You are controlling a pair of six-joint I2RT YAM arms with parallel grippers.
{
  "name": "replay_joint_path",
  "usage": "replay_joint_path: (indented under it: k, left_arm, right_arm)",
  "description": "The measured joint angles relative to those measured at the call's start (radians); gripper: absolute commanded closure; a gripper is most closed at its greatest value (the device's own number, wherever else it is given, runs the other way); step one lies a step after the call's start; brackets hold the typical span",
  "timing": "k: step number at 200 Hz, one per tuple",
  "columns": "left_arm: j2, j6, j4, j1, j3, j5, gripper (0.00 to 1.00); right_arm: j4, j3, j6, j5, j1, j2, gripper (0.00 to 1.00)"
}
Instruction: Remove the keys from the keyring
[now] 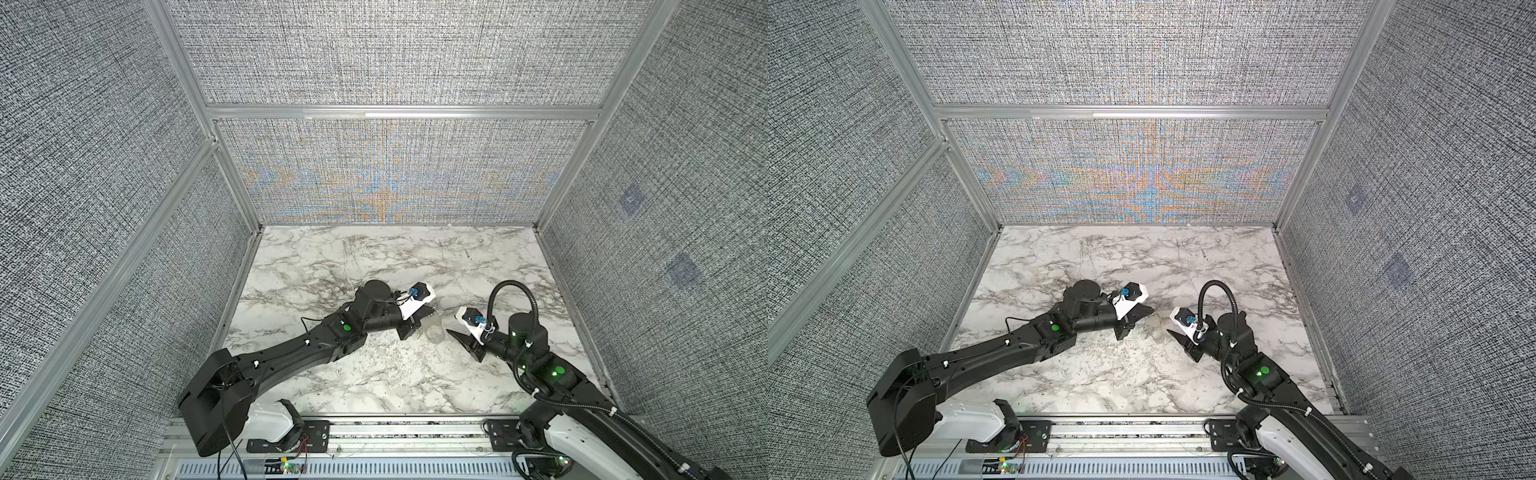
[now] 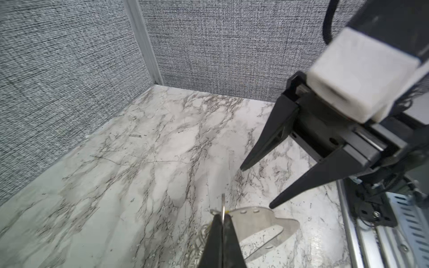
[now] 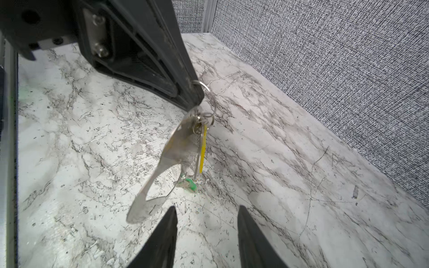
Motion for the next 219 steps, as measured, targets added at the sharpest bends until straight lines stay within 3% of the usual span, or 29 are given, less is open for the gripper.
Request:
replay_joint_path:
  k: [44, 93, 158, 219]
  left_arm:
    - [0.043, 0.019, -0.001, 0.04, 0.057, 0.159, 1.0]
    - [0.068, 0.023, -0.001, 0.046, 0.077, 0.26, 1.0]
    - [0.068, 0.027, -0.002, 0.048, 0.089, 0.28, 1.0]
    - [0.085, 0.019, -0.002, 0.048, 0.102, 0.282, 1.0]
  right_arm:
    - [0.027, -0.014, 0.014, 0.019, 0.038, 0.005, 0.55]
    - [0.072, 0.013, -0.015, 0.154, 0.123, 0.074, 0.55]
    - [0.145, -0.019, -0.059, 0.322, 0.178, 0.075, 0.55]
    - [0.261, -0.046, -0.063, 0.33, 0.183, 0.072, 0.64]
